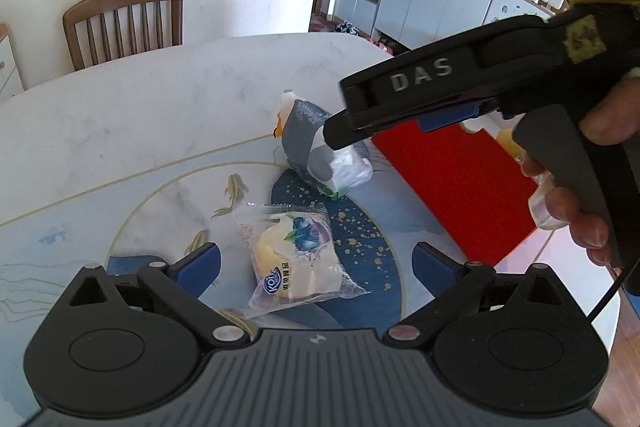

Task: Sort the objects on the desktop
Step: 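Grasp the blueberry bun packet with the left tool while the right tool grips the tissue pack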

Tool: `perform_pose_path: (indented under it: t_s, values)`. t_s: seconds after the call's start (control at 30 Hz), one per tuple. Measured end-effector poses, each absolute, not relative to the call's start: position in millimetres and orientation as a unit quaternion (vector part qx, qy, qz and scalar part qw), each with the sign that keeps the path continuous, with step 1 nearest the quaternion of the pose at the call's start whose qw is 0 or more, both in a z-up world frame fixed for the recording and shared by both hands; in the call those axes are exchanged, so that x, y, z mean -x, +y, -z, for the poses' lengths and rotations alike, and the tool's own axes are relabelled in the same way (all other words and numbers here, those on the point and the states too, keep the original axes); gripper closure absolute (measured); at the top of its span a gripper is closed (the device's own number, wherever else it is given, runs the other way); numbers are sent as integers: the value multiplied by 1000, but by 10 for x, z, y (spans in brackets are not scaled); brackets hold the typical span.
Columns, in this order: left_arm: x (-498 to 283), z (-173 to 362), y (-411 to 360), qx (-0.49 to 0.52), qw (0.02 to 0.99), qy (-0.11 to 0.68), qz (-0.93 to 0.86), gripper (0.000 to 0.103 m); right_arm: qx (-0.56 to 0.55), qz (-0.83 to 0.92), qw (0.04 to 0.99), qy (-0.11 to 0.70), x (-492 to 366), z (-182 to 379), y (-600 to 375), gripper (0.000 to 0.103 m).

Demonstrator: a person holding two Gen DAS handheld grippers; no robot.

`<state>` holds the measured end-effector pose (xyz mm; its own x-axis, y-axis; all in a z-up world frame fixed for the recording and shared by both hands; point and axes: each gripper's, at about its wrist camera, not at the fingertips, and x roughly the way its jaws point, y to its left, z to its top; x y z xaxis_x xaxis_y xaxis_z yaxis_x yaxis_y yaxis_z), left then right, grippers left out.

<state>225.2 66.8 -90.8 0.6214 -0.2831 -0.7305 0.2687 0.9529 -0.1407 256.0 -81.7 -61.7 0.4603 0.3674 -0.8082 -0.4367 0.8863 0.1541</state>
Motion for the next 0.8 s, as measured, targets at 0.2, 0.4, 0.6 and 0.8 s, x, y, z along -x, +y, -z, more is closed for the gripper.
perform_pose_path:
  t_s: [0.2, 0.4, 0.6, 0.8]
  values:
    - [-2345, 1018, 689, 17, 897, 413, 156, 1, 52, -228, 851, 471, -2682, 772, -717, 12]
    - [-2442, 1098, 712, 41, 891, 418, 173, 1, 66, -216, 853, 471, -2780, 868, -622, 10]
    - [-2498, 1162, 684, 28, 892, 421, 162, 1, 81, -192, 862, 462, -2814, 929, -481, 10]
    - [-2545, 1257, 718, 33, 884, 437, 163, 1, 96, -186, 863, 460, -2808, 988, -339, 11]
